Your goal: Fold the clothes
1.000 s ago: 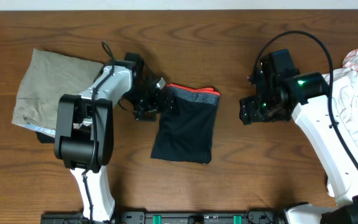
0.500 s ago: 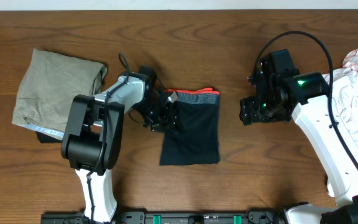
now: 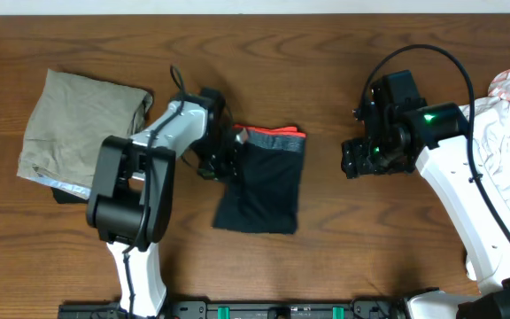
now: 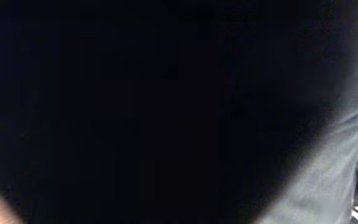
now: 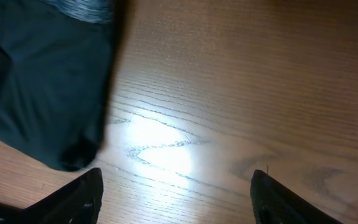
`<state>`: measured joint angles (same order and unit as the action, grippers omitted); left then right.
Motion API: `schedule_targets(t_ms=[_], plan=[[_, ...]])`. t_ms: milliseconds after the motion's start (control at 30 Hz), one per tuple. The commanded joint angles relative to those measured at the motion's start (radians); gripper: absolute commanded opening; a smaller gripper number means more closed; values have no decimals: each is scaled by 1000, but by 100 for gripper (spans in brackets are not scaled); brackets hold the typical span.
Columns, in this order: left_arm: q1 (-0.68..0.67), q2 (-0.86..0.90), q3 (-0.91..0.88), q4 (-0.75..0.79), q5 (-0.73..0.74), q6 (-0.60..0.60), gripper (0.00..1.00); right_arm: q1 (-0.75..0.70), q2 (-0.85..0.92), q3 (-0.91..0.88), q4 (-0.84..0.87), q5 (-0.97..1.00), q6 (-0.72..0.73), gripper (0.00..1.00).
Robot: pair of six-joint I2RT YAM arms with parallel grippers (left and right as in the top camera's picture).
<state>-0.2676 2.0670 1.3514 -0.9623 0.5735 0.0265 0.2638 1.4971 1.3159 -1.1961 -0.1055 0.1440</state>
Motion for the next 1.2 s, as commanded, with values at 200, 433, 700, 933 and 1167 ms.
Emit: schedule_targets(t_ms=[200,433,700,933,1167], plan=[[125,-232,136,-5,-325,6,6,-10,-6,10,-1,-7,-19,74],[208,-255,182,-3,-488,34,6,-10,-6,10,-1,-7,-30,74],[304,-255,231,-2,-518,91,6,-10,-6,10,-1,-8,-29,74],[345,-255,333,-6,-514,161,6,-10,-6,10,0,-8,-29,74],[346,-255,424,-7,-514,179,6,-10,-6,10,0,-7,-29,75]])
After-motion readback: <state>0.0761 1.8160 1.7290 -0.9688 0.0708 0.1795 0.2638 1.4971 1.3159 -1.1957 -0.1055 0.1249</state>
